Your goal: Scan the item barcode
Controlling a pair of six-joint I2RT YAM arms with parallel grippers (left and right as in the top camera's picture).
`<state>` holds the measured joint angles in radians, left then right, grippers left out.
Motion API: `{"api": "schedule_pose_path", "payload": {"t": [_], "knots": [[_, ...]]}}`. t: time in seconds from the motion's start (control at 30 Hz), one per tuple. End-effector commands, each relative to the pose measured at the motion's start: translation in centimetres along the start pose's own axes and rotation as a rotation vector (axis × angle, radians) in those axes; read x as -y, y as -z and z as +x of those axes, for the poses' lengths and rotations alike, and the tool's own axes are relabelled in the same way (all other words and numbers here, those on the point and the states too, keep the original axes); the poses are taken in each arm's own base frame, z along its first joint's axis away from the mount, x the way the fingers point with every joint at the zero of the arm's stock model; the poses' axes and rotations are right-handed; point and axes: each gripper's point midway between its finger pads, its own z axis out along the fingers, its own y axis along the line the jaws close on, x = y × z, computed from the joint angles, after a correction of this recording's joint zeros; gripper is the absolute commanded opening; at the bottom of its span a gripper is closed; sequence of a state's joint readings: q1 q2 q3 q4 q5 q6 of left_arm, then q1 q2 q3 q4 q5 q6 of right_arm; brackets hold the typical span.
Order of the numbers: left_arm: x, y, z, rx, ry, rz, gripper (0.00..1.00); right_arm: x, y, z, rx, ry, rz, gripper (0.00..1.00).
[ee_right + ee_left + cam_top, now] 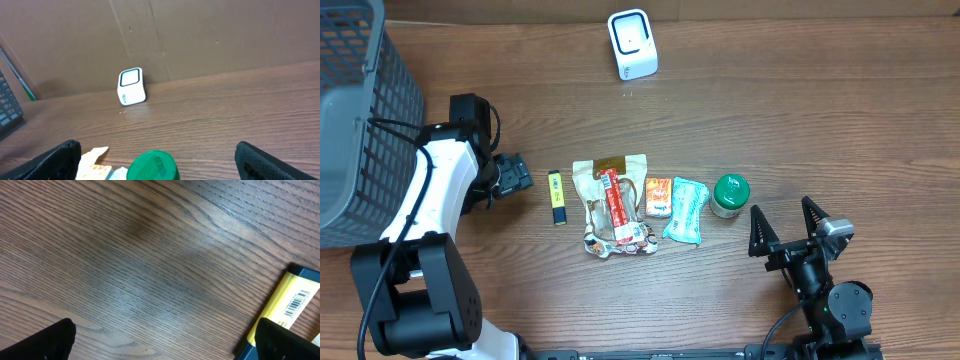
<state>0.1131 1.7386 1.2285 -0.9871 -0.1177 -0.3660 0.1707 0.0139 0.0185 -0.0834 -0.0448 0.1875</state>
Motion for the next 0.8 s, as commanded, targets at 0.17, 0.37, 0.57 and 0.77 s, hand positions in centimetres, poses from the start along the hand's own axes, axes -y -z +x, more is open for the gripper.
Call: {"api": "schedule_pose_path", "payload": {"t": [0.17,0.37,0.57,0.77], "knots": [[-0.2,-0.3,0.1,-0.003,-0.014,-0.015,1.0,0.1,0.0,0.2,0.003,-0.007,-0.002,1.0],[-0.2,-0.3,0.1,-0.003,-0.014,-0.015,1.0,-1.4,0.1,0.4,-0.014,-0.051,-0.087,1.0],[-0.2,-0.3,0.1,-0.003,-0.015,-0.015,1.0,-2.4,1.2,-2.6,-0.019,-0.051,-0.093,1.0],[-0.2,-0.3,0.1,-0.003,-0.015,-0.015,1.0,-3.4,3.5,-9.9,-0.018,-0.049,-0.029,1.0]]}}
